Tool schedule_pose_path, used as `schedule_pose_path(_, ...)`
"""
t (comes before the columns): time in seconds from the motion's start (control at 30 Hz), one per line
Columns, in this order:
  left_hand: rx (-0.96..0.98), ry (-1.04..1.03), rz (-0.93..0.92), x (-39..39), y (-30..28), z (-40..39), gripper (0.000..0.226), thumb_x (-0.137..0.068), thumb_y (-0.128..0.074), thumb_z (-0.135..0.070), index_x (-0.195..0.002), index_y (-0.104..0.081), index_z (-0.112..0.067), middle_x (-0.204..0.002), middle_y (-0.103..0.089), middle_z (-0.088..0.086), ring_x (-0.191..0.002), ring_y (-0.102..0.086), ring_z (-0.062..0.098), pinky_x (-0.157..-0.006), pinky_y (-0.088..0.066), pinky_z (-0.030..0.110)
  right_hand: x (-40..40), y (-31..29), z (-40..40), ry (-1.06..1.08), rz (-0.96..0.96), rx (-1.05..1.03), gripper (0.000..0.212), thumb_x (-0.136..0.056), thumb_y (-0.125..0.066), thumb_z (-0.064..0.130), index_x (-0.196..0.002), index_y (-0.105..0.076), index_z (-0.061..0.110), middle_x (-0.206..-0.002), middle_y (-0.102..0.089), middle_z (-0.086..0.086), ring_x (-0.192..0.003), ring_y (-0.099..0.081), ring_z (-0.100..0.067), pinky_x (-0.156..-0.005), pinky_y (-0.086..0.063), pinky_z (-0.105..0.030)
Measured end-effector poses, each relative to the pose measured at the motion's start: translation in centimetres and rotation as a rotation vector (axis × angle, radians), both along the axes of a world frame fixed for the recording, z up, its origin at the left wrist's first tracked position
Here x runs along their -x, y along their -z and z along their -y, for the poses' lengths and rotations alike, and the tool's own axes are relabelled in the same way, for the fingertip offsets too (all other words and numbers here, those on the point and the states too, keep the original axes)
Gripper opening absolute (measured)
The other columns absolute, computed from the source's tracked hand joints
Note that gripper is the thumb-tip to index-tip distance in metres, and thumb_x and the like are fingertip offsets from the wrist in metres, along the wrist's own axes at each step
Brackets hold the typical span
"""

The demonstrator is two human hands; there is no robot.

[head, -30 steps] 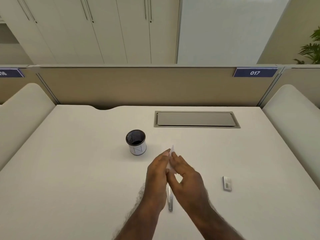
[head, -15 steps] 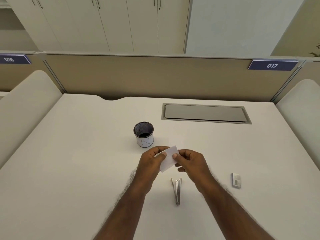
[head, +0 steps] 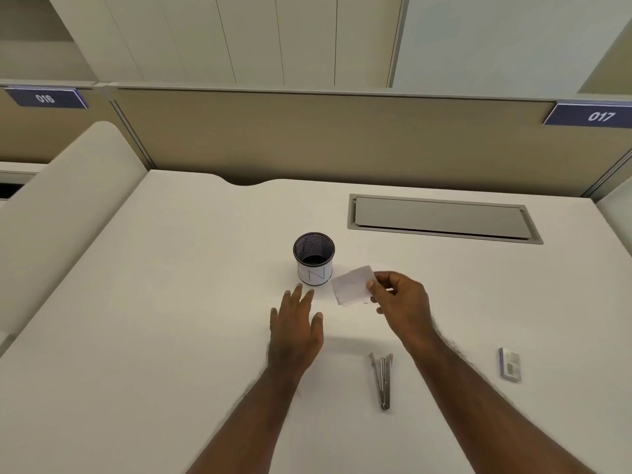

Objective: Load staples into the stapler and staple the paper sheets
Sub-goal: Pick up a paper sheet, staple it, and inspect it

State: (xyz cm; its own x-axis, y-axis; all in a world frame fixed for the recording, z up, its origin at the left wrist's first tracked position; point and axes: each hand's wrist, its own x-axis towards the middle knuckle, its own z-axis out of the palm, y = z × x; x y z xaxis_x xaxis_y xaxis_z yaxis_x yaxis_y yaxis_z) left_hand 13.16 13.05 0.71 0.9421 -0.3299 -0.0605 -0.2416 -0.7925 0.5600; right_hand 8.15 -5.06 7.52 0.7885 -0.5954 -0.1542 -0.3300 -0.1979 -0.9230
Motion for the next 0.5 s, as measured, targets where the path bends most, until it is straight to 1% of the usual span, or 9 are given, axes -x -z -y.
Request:
schedule_pose_path(0.07, -0.177, 0.046, 0.053, -0.5, 1.3, -0.4, 0.057, -0.098, -0.039, -0.035, -0.152, -0.024, -0.027, -0.164, -0.01, -0.001, -0.151, -0.003, 0.021, -0.119, -0.007, 0.052, -1.6, 0.0, -0.4, -0.004, 0.027, 0.077, 0.008, -0.087, -0.069, 0.025, -0.093, -0.073, 0.024, -0.075, -0.072, 0.011, -0.068, -0.069, -0.012, -0.067, -0.06, -0.037)
schedule_pose_path(0.1, -0.25, 0.07, 0.09, -0.7, 1.8, -0.5, 0.06, -0.097, -0.039, -0.037, -0.153, -0.022, -0.026, -0.164, -0.009, 0.001, -0.151, -0.003, 0.025, -0.117, -0.009, 0.055, -2.4, -0.1, -0.7, -0.012, 0.042, 0.118, 0.008, -0.086, -0.069, 0.027, -0.093, -0.073, 0.026, -0.075, -0.072, 0.012, -0.069, -0.069, -0.009, -0.067, -0.059, -0.035)
schedule_pose_path(0.17, -0.327, 0.104, 0.159, -0.9, 2.5, -0.6, 0.063, -0.093, -0.045, -0.039, -0.152, -0.028, -0.022, -0.162, -0.016, 0.008, -0.149, -0.012, 0.034, -0.113, -0.017, 0.064, -4.1, -0.2, -1.4, -0.035, 0.077, 0.226, 0.009, -0.087, -0.066, 0.029, -0.093, -0.072, 0.027, -0.075, -0.069, 0.018, -0.068, -0.066, 0.0, -0.065, -0.057, -0.029)
schedule_pose_path(0.23, -0.373, 0.123, 0.193, -1.3, 3.4, -0.7, 0.065, -0.091, -0.047, -0.041, -0.15, -0.033, -0.02, -0.16, -0.022, 0.012, -0.147, -0.019, 0.037, -0.11, -0.021, 0.068, -5.9, -0.3, -2.1, -0.057, 0.114, 0.353, 0.012, -0.09, -0.063, 0.028, -0.096, -0.073, 0.025, -0.083, -0.067, 0.019, -0.067, -0.062, 0.006, -0.064, -0.054, -0.021)
schedule_pose_path(0.27, -0.389, 0.129, 0.201, -1.6, 3.9, -0.8, 0.065, -0.091, -0.045, -0.043, -0.15, -0.033, -0.02, -0.16, -0.023, 0.013, -0.147, -0.019, 0.038, -0.109, -0.021, 0.069, -6.8, -0.4, -2.5, -0.074, 0.124, 0.413, 0.014, -0.091, -0.061, 0.027, -0.098, -0.072, 0.024, -0.09, -0.067, 0.015, -0.069, -0.062, 0.003, -0.066, -0.052, -0.02)
schedule_pose_path(0.3, -0.403, 0.136, 0.204, -1.8, 4.4, -0.9, 0.065, -0.091, -0.042, -0.044, -0.151, -0.032, -0.02, -0.16, -0.021, 0.013, -0.147, -0.019, 0.038, -0.109, -0.02, 0.069, -7.7, -0.4, -2.7, -0.098, 0.122, 0.47, 0.015, -0.092, -0.059, 0.027, -0.099, -0.072, 0.023, -0.096, -0.067, 0.011, -0.072, -0.062, -0.002, -0.068, -0.052, -0.021)
schedule_pose_path(0.37, -0.419, 0.145, 0.191, -2.1, 5.4, -1.3, 0.065, -0.093, -0.035, -0.047, -0.152, -0.029, -0.021, -0.161, -0.017, 0.013, -0.148, -0.016, 0.037, -0.11, -0.018, 0.069, -9.1, -0.3, -3.3, -0.16, 0.088, 0.603, 0.018, -0.095, -0.055, 0.026, -0.102, -0.071, 0.023, -0.101, -0.067, 0.007, -0.082, -0.063, -0.011, -0.071, -0.052, -0.028)
schedule_pose_path(0.43, -0.405, 0.15, 0.188, -2.2, 6.2, -1.5, 0.064, -0.094, -0.032, -0.048, -0.152, -0.029, -0.022, -0.161, -0.016, 0.013, -0.148, -0.017, 0.037, -0.11, -0.018, 0.069, -10.3, 0.0, -3.8, -0.219, 0.042, 0.791, 0.02, -0.095, -0.052, 0.025, -0.102, -0.071, 0.023, -0.099, -0.068, 0.005, -0.085, -0.062, -0.018, -0.07, -0.051, -0.032)
schedule_pose_path(0.5, -0.382, 0.147, 0.192, -2.3, 6.9, -1.7, 0.063, -0.094, -0.032, -0.048, -0.152, -0.029, -0.022, -0.161, -0.016, 0.014, -0.147, -0.018, 0.037, -0.11, -0.019, 0.068, -11.3, 0.4, -4.2, -0.254, -0.018, 0.974, 0.02, -0.094, -0.05, 0.022, -0.096, -0.071, 0.024, -0.093, -0.069, 0.004, -0.082, -0.06, -0.023, -0.066, -0.047, -0.033)
